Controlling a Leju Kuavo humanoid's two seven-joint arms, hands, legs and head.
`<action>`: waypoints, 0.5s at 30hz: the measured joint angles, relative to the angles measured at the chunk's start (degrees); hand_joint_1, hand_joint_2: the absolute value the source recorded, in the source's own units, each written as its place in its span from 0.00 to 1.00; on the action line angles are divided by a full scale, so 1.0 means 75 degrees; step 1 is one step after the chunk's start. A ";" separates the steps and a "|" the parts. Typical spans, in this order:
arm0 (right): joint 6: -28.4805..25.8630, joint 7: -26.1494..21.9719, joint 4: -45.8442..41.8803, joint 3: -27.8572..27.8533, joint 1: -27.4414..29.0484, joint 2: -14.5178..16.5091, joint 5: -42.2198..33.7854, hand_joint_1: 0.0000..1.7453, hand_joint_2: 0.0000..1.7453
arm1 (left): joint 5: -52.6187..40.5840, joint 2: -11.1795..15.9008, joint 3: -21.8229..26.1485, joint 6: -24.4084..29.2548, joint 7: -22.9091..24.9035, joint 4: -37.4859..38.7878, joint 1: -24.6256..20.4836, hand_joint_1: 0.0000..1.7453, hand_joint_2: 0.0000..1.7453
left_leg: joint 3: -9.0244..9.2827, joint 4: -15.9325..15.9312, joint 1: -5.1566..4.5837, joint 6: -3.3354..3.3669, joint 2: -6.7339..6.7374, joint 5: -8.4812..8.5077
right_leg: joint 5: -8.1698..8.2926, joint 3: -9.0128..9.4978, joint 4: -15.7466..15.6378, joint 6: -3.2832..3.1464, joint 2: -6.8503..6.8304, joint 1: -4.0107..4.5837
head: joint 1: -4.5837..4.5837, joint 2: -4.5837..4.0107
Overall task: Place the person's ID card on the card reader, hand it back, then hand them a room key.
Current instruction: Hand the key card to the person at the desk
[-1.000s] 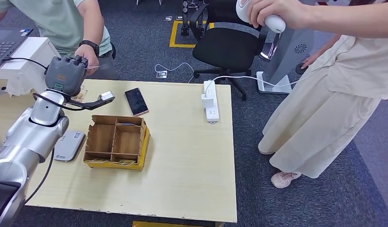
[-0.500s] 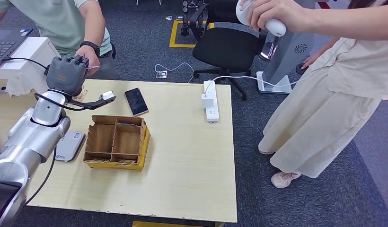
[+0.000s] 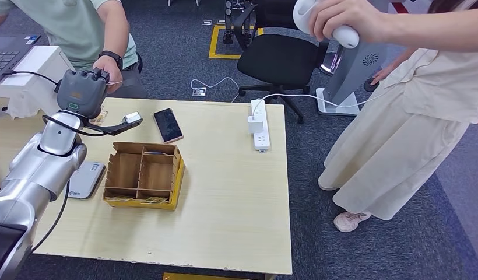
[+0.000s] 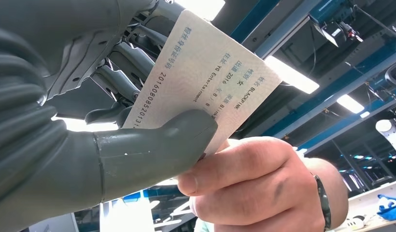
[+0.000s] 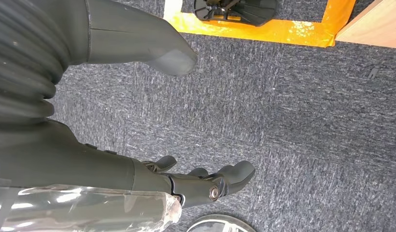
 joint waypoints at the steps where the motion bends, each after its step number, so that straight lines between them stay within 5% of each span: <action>1: 0.0000 0.0000 0.0000 0.0000 0.0001 0.0000 0.0000 0.00 1.00 | 0.0000 0.0001 0.0000 0.0000 0.0002 0.0000 0.0005 0.49 1.00 | 0.0000 0.0000 0.0000 0.0000 0.0000 0.0000 | 0.0000 0.0000 0.0000 0.0000 0.0000 0.0000 | 0.0000 0.0000; 3: 0.0000 0.0000 0.0001 0.0000 0.0003 0.0000 0.0000 0.00 1.00 | -0.0006 0.0002 0.0000 0.0007 0.0031 -0.0001 0.0025 0.00 1.00 | 0.0000 0.0000 0.0000 0.0000 0.0000 0.0000 | 0.0000 0.0000 0.0000 0.0000 0.0000 0.0000 | 0.0000 0.0000; 15: -0.0003 0.0023 0.0001 0.0017 0.0033 0.0000 -0.0025 0.00 1.00 | -0.0304 0.0111 0.0003 0.0143 0.0275 -0.0023 0.0155 0.00 1.00 | 0.0000 0.0000 0.0001 0.0000 -0.0002 0.0000 | 0.0000 0.0001 0.0002 0.0000 -0.0001 0.0000 | 0.0001 -0.0001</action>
